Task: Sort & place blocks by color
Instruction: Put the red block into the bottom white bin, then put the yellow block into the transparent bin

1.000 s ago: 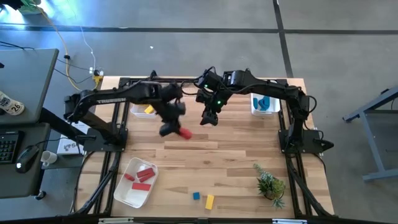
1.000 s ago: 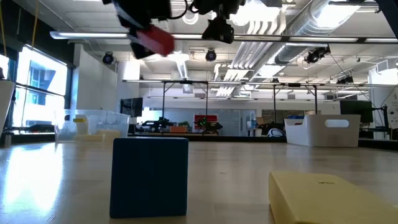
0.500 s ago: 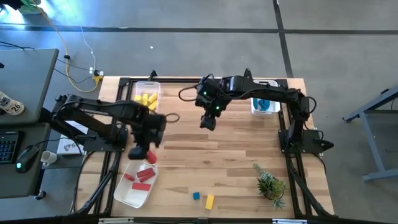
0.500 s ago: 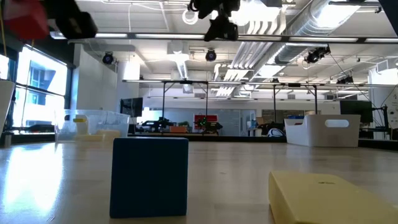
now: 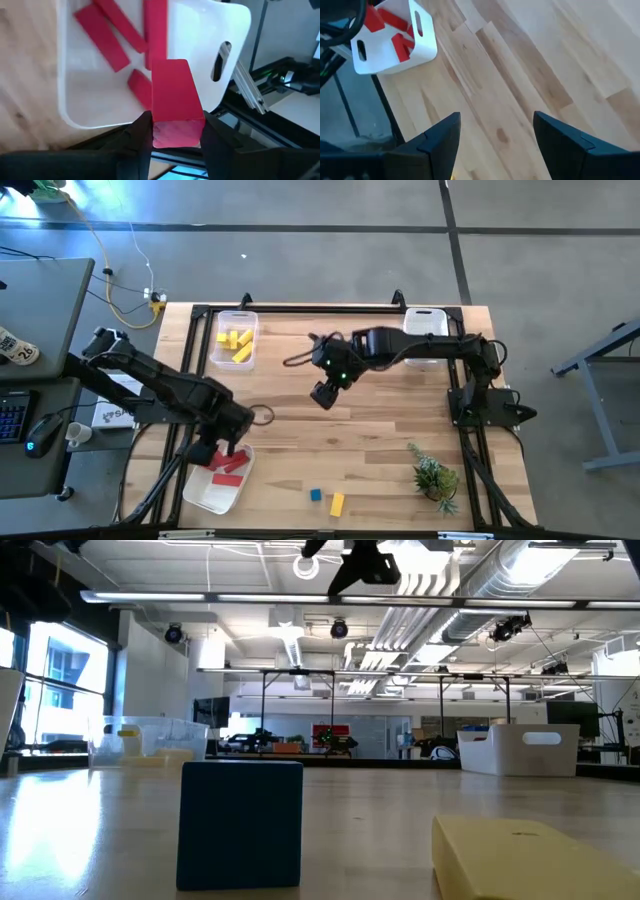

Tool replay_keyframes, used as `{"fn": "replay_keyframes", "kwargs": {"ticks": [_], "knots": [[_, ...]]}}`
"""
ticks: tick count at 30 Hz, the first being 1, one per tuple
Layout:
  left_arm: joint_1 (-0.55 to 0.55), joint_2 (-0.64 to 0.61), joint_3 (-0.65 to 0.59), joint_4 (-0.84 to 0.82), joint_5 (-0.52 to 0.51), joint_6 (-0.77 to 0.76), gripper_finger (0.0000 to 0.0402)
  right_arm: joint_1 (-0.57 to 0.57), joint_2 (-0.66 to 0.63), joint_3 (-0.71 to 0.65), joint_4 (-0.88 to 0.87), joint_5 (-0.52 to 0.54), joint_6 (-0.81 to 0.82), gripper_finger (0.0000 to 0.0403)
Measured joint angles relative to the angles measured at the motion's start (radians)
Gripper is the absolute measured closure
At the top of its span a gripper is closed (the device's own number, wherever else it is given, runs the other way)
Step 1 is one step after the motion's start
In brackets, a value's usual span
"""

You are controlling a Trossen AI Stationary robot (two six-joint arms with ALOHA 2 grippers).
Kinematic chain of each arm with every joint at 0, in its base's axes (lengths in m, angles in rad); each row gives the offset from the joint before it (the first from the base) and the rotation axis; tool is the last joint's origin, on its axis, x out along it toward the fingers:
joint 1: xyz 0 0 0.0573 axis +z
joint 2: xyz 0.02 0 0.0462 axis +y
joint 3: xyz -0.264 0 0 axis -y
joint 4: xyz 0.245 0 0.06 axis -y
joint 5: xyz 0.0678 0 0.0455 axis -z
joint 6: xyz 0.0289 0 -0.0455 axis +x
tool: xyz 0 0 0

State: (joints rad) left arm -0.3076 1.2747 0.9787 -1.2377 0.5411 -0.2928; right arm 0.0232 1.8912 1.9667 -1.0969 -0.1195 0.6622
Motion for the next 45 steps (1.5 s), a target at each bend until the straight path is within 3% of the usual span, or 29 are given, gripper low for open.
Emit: {"fn": "replay_keyframes", "kwargs": {"ticks": [9,14,20,26,31,37,45], "knots": [[-0.110,0.000,-0.004,0.076,-0.102,-0.098,0.0283,0.158,0.000,0.000,0.000,0.142,0.186,0.0167],[-0.131,0.000,-0.004,0.086,-0.106,-0.130,0.0264,0.233,0.000,0.000,0.007,0.149,0.270,0.0167],[-0.147,0.000,-0.004,0.091,-0.117,-0.186,0.0233,0.311,0.000,0.000,0.020,0.178,0.507,0.0167],[-0.158,0.000,-0.004,0.090,-0.220,-0.212,0.0197,0.384,0.000,0.000,0.020,0.246,0.755,0.0167],[-0.158,0.000,-0.004,0.090,-0.234,-0.257,0.0191,0.435,0.006,0.000,0.020,0.301,0.898,0.0167],[-0.158,0.001,-0.001,0.088,-0.239,-0.297,0.0194,0.480,0.052,-0.001,0.016,0.307,1.021,0.0167],[-0.158,0.001,0.068,0.088,-0.361,-0.320,0.0194,0.522,0.144,-0.001,0.019,0.240,1.170,0.0167]]}}
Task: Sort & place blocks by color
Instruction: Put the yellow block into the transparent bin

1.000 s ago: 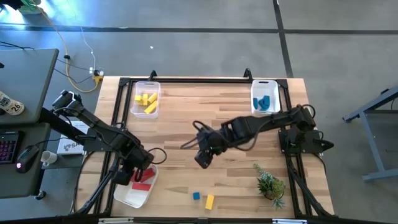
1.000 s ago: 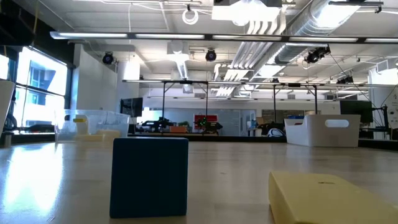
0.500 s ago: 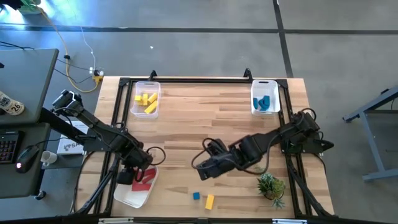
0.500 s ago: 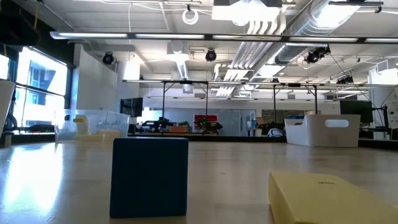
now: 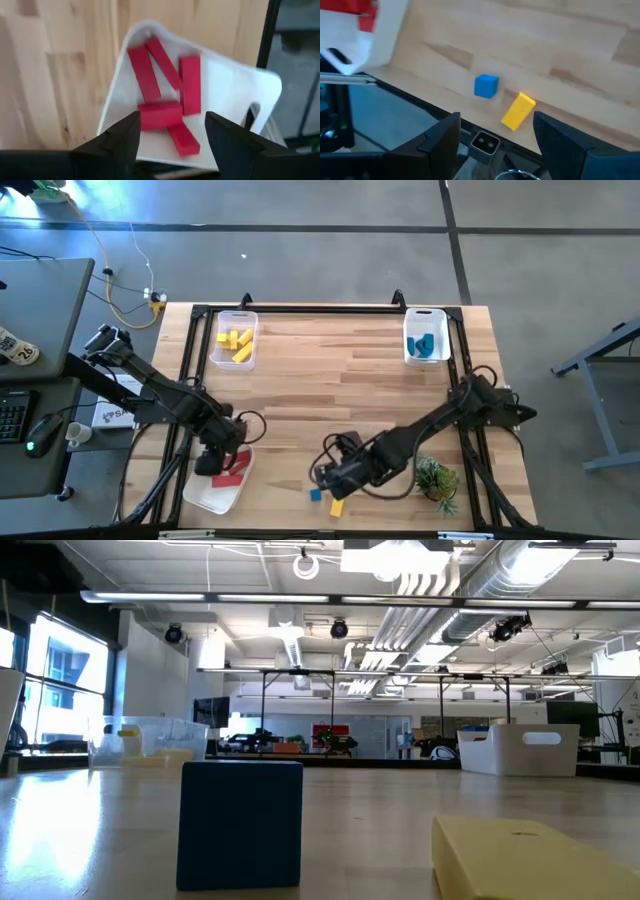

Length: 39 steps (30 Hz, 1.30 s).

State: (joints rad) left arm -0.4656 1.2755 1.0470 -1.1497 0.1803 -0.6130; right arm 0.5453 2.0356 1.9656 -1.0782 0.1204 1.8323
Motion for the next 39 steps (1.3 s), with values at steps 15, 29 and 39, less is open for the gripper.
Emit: {"fn": "replay_keyframes", "kwargs": {"ticks": [15,29,39], "knots": [[0.000,0.000,0.068,0.002,-0.226,-0.114,0.0195,0.029,0.125,0.000,0.057,-0.025,0.163,0.0167],[0.000,0.000,0.068,0.002,-0.275,-0.117,0.0195,0.051,0.229,0.000,0.131,-0.092,0.256,0.0167],[0.000,0.000,0.068,0.002,-0.274,-0.117,0.0195,0.051,0.285,0.000,0.140,-0.122,0.258,0.0167]]}}
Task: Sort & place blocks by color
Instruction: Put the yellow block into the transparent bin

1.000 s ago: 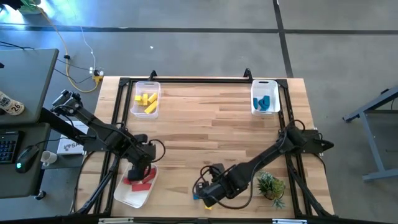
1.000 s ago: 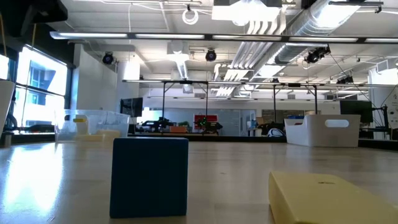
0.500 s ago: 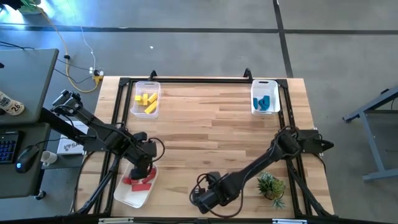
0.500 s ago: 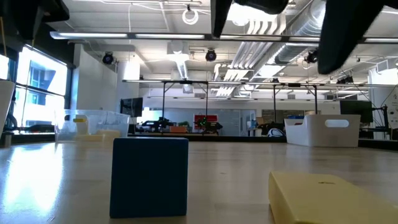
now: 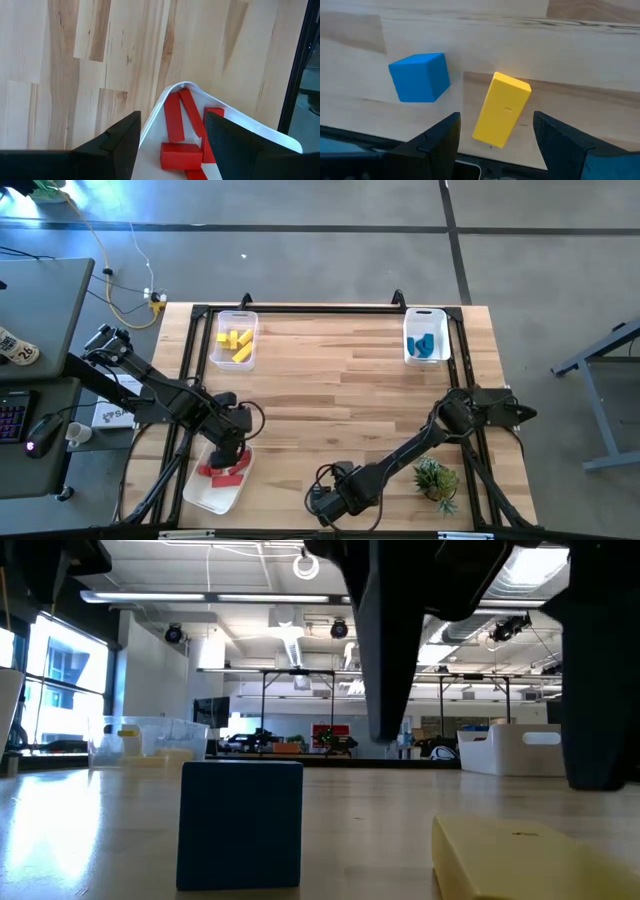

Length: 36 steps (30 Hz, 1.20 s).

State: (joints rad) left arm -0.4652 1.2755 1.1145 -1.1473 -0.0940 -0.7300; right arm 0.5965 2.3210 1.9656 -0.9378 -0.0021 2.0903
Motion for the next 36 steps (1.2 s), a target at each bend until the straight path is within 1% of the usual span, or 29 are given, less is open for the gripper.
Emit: {"fn": "replay_keyframes", "kwargs": {"ticks": [12,14,18,24,26,32,36], "knots": [[0.000,0.000,0.000,0.000,0.000,0.018,0.0195,0.002,0.061,0.002,0.039,-0.053,0.000,0.0167],[0.000,0.000,0.000,0.000,0.000,0.018,0.0195,0.002,0.066,0.003,0.036,-0.061,-0.001,0.0172],[0.000,0.000,0.000,0.000,-0.001,0.019,0.0195,0.008,0.067,0.004,0.004,-0.058,-0.003,0.0204],[0.000,0.000,0.000,0.000,-0.005,0.019,0.0195,0.007,0.067,0.005,-0.011,-0.061,-0.058,0.0283],[0.000,0.000,0.000,0.000,-0.007,0.019,0.0195,0.007,0.067,0.005,-0.011,-0.061,-0.091,0.0302],[0.000,0.000,0.000,0.001,-0.007,0.019,0.0195,-0.009,0.073,0.033,-0.023,-0.061,-0.207,0.0305],[0.000,0.000,0.000,0.001,-0.007,0.038,0.0195,-0.029,0.079,0.090,-0.075,0.009,-0.278,0.0300]]}}
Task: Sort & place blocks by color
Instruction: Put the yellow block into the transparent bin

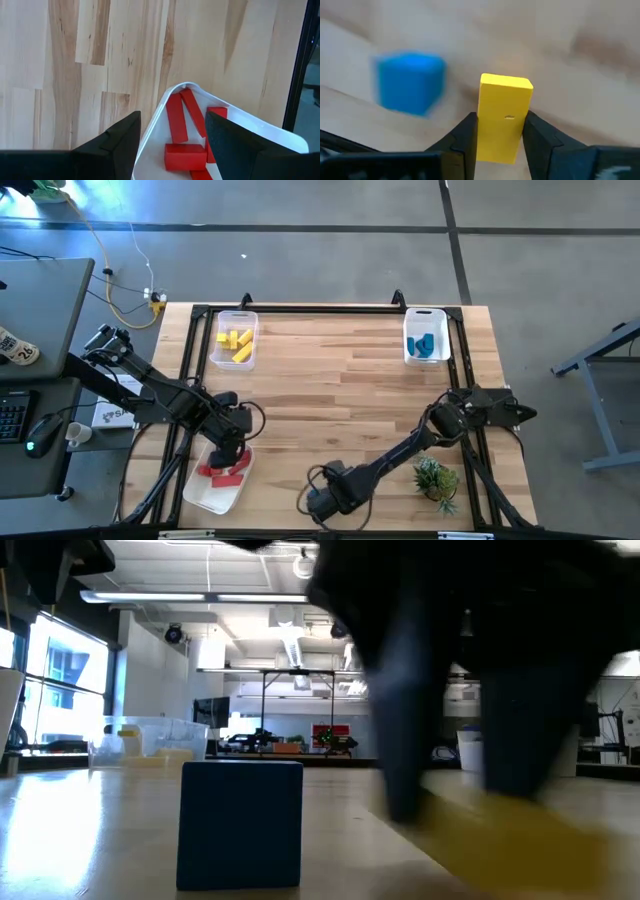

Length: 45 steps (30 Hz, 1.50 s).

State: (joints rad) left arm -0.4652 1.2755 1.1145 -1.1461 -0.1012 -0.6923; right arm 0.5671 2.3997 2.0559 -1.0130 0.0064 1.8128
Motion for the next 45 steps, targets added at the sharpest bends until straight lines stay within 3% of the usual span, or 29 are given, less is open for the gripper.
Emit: {"fn": "replay_keyframes", "kwargs": {"ticks": [12,18,25,30,36,45], "knots": [[0.049,0.000,0.000,0.001,0.014,0.050,0.0195,-0.077,-0.003,0.292,-0.301,0.166,-0.219,0.0302],[0.086,0.000,0.000,0.029,0.026,0.081,0.0195,-0.128,-0.074,0.261,-0.251,0.225,-0.355,0.0301],[0.148,0.000,0.000,0.123,0.133,0.191,0.0195,-0.199,-0.134,0.261,-0.240,0.226,-0.582,0.0301],[0.214,0.000,0.000,0.187,0.156,0.260,0.0195,-0.253,-0.182,0.261,-0.215,0.188,-0.792,0.0300],[0.304,0.000,0.000,0.294,0.191,0.375,0.0195,-0.316,-0.232,0.261,-0.161,0.066,-1.108,0.0300],[0.418,0.000,0.000,0.417,0.186,0.497,0.0195,-0.407,-0.262,0.260,-0.165,-0.094,-1.444,0.0300]]}}
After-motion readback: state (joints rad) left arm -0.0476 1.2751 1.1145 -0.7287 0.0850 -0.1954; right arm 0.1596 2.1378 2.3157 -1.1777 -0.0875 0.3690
